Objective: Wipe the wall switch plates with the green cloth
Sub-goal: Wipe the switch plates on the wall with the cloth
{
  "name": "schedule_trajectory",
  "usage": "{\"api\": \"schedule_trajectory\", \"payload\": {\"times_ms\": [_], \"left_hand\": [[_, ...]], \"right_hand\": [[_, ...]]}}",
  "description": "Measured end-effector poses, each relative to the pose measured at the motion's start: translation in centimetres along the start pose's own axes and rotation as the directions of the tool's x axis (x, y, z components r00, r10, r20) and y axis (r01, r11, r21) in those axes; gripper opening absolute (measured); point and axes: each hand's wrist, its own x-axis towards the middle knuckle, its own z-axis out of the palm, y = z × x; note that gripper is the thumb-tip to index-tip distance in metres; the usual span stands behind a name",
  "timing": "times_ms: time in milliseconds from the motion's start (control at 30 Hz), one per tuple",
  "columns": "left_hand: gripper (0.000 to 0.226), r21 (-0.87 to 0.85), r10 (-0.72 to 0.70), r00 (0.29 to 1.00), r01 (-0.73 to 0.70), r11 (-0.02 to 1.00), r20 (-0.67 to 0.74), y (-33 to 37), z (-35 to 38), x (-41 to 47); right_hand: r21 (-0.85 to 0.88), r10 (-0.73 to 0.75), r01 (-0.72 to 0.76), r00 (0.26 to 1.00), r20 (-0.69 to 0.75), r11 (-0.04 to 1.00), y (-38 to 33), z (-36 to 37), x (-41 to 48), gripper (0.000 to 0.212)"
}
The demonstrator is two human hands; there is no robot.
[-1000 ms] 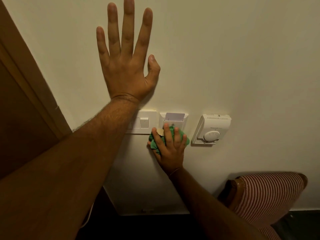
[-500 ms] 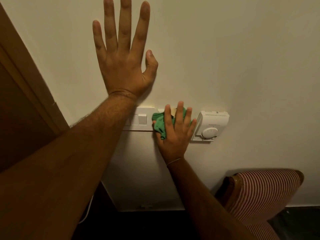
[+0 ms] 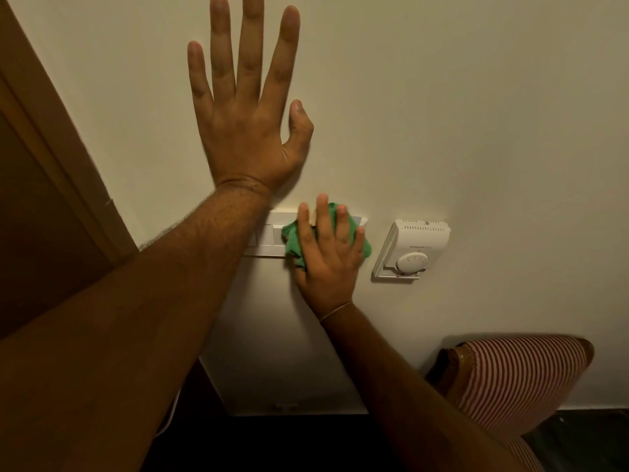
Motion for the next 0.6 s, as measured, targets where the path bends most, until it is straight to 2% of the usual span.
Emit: {"api": "schedule_trajectory", "payload": {"times_ms": [100, 167, 267, 367, 433, 600], "left_hand": [[0.08, 0.001, 0.008, 1.0, -0.008, 1.0, 0.0, 0.0, 0.1, 0.0], [0.081, 0.018, 0.009, 1.0, -0.009, 1.0, -0.006, 0.0, 0.2, 0.1], [0.08, 0.021, 0.005, 1.0, -0.005, 1.0, -0.007, 0.0, 0.4, 0.1], [0.08, 0.034, 0.001, 1.0, -0.001, 0.999, -0.004, 0.0, 0.3, 0.0], [0.079, 0.031, 0.004, 1.0, -0.004, 1.0, -0.003, -0.1, 0.3, 0.1], [0.079, 0.014, 0.001, 1.0, -0.001, 1.0, -0.007, -0.1, 0.3, 0.0]], "right_hand": [[0.069, 0.163, -0.163, 0.987, 0.003, 0.984, 1.4, -0.4, 0.2, 0.101], [0.078, 0.209, -0.208, 0.978, 0.005, 0.975, 1.9, -0.3, -0.7, 0.094], [0.022, 0.124, -0.125, 0.992, 0.024, 0.992, 2.0, 0.6, -3.2, 0.088], [-0.058, 0.016, -0.015, 1.0, 0.021, 0.998, 1.7, 1.6, -5.0, 0.1], [-0.113, -0.037, 0.038, 0.999, 0.008, 0.993, 1.4, 1.9, -5.1, 0.101], [-0.078, -0.148, 0.149, 0.989, 0.022, 0.986, 0.3, 1.7, -3.4, 0.095]]}}
